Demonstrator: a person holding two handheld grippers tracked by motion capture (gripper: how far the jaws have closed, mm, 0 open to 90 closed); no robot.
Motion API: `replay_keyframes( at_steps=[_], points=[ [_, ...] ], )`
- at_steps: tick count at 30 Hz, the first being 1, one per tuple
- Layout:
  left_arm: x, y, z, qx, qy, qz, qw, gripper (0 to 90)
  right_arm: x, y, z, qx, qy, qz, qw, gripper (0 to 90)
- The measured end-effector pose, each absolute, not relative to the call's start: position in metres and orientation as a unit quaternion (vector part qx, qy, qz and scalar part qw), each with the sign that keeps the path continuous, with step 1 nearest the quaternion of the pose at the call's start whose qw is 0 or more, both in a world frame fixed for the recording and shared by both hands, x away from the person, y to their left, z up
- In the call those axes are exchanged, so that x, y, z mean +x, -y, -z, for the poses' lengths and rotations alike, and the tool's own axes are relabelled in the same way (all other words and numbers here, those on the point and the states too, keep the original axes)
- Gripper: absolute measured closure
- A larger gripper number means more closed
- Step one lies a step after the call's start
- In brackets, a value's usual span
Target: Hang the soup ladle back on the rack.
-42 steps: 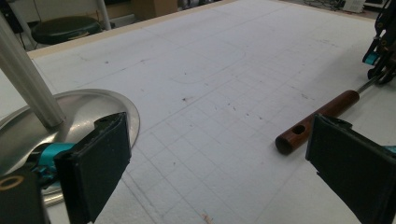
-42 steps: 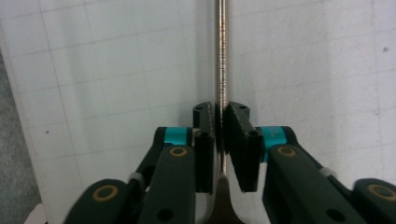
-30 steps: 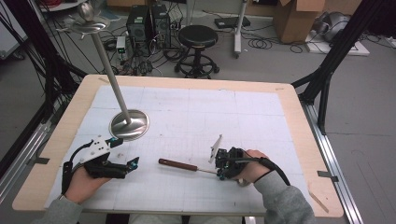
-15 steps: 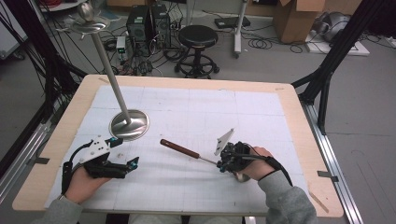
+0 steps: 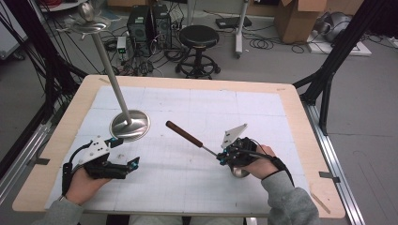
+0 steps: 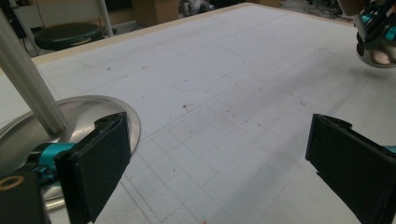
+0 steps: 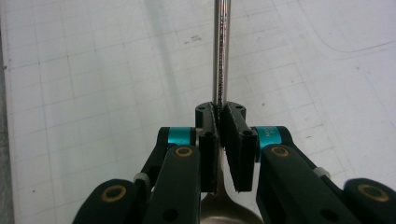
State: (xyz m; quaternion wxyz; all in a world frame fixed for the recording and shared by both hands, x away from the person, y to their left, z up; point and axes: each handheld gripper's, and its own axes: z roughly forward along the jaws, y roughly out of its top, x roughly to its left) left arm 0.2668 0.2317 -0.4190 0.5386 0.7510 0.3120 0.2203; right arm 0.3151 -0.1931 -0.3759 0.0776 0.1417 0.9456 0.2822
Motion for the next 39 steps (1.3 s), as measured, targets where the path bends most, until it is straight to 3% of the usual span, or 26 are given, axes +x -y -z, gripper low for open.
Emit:
replay_keyframes(
  at_steps=[12,23,39],
  points=[
    [0.267,-0.231,0.419,0.752,-0.312,-0.217,0.539,7.3,0.311,0.196,0.37,0.118,-0.923,-0.353,0.101,84.5],
    [0.267,-0.231,0.419,0.751,-0.313,-0.216,0.539,7.3,0.312,0.202,0.366,0.13,-0.893,-0.422,0.089,84.6],
    [0.267,-0.233,0.418,0.747,-0.317,-0.213,0.544,7.3,0.309,0.214,0.358,0.155,-0.828,-0.526,0.122,84.5]
  ],
)
